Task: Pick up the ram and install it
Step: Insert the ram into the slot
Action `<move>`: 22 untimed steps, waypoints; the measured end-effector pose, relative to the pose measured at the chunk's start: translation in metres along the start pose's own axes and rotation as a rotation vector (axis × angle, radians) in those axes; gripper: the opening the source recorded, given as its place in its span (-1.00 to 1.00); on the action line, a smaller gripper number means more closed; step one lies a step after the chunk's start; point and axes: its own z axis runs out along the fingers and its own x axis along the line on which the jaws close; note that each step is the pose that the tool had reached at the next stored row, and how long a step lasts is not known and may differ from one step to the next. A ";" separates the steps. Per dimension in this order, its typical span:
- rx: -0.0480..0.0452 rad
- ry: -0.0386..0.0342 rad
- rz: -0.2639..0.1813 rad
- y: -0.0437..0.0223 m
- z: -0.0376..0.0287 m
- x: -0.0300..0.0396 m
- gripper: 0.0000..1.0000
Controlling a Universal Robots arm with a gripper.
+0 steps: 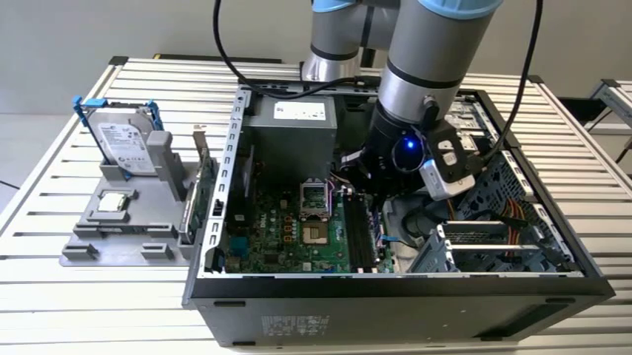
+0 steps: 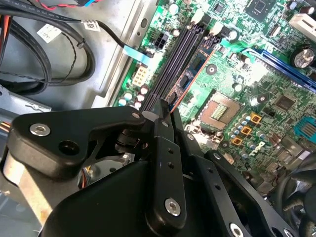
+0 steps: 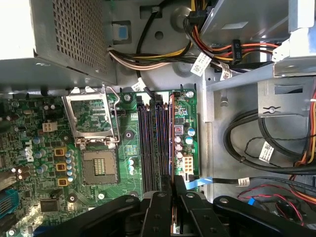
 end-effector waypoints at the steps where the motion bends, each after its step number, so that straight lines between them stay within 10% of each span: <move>1: 0.0003 0.0000 0.000 0.0000 0.0002 0.0000 -1.00; 22: 0.0011 -0.0001 0.000 0.0002 0.0037 0.0000 -1.00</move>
